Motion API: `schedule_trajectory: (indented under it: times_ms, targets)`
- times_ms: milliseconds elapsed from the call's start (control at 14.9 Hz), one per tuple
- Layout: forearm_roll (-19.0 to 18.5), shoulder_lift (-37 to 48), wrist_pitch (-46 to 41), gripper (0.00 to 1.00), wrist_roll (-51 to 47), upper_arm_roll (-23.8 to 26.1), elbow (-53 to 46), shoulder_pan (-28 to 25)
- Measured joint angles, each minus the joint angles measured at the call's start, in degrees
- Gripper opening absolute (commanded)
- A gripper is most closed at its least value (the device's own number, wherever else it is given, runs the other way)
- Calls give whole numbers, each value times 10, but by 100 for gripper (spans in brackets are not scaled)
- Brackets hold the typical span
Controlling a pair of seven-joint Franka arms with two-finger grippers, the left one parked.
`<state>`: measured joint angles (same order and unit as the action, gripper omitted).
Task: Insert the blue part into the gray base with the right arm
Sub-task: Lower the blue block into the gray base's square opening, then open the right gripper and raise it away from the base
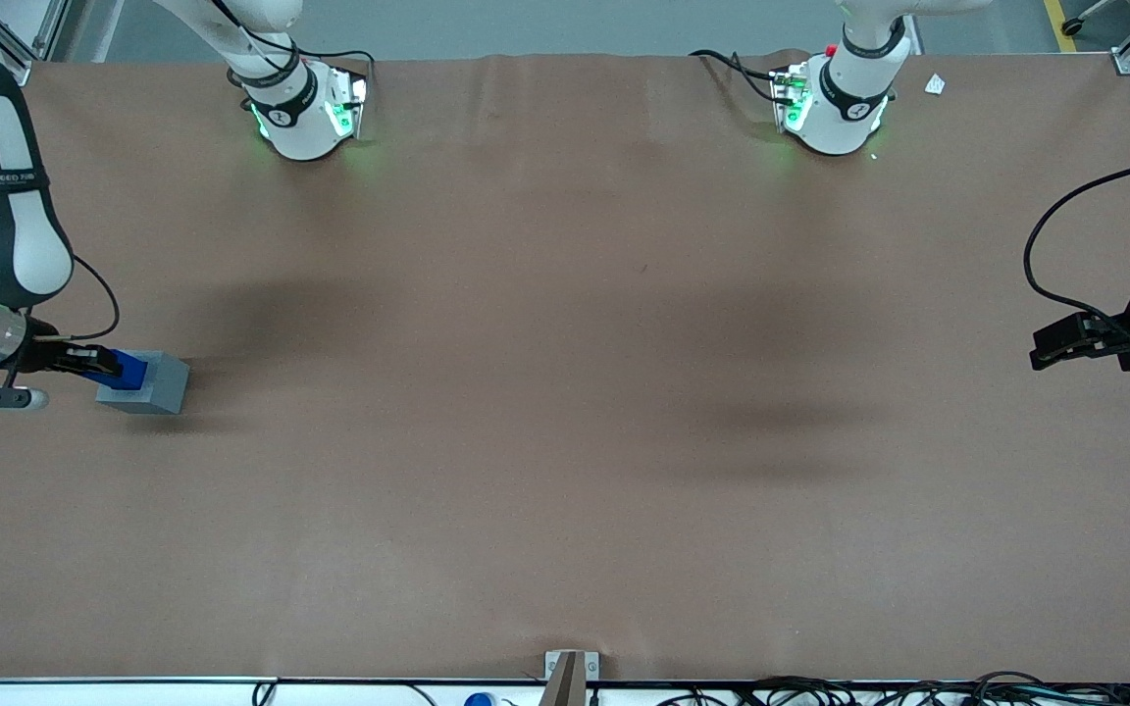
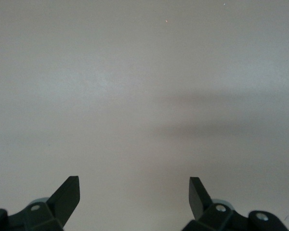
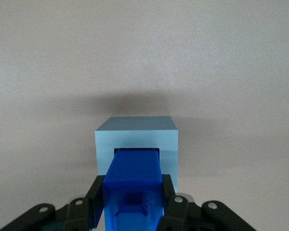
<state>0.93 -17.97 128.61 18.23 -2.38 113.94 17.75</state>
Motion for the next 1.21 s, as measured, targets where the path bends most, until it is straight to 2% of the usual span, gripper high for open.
schedule_trajectory:
  times_ms: [134, 268, 335, 469, 536, 737, 871, 1206]
  targets:
    - [0, -4, 6, 22, 0, 0, 0, 0]
    - [0, -6, 7, 32, 0, 0, 0, 0]
    - [0, -6, 8, 44, 0, 0, 0, 0]
    - [0, -6, 8, 58, 0, 0, 0, 0]
    - [0, -6, 8, 71, 0, 0, 0, 0]
    - [0, -6, 8, 86, 0, 1, -2, 0]
    - [0, -5, -2, 100, 0, 3, -10, 0]
    - [0, 20, -97, 100, 0, 11, -63, -4]
